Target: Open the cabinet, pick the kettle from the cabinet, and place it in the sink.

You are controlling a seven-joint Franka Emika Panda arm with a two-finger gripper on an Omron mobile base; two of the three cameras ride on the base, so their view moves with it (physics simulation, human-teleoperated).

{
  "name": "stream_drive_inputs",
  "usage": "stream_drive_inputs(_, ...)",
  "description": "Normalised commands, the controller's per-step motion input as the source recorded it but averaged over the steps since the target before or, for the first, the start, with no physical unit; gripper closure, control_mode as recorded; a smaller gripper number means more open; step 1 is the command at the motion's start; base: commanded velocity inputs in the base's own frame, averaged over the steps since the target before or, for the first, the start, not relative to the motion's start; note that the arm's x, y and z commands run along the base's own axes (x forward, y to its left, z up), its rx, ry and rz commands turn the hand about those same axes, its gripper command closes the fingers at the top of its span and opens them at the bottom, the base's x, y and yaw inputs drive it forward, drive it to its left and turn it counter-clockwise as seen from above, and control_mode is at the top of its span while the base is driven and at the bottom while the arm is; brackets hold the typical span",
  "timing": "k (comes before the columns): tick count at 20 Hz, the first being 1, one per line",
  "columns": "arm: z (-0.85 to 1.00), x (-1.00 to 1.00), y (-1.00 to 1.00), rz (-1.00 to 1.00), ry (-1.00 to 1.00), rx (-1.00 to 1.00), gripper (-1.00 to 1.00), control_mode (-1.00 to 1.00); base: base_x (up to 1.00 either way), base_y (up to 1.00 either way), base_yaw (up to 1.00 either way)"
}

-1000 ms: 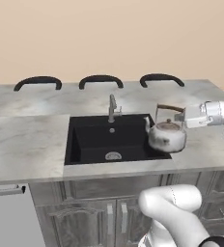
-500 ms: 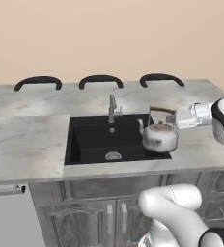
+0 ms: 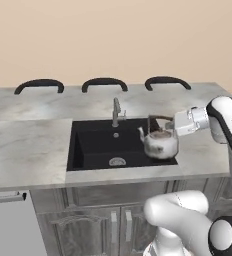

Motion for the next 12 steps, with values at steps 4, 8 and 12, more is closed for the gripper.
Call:
stream_drive_inputs(4,-0.22,0.31,0.10,0.00,0.00,-0.11,1.00,-1.00,0.00,0.00,0.00)
stream_drive_inputs(8,-0.21,0.25,0.13,0.00,0.00,-0.13,1.00,-1.00,0.00,0.00,0.00)
stream_drive_inputs(12,-0.24,0.22,0.10,0.00,0.00,-0.12,1.00,-1.00,0.00,0.00,0.00)
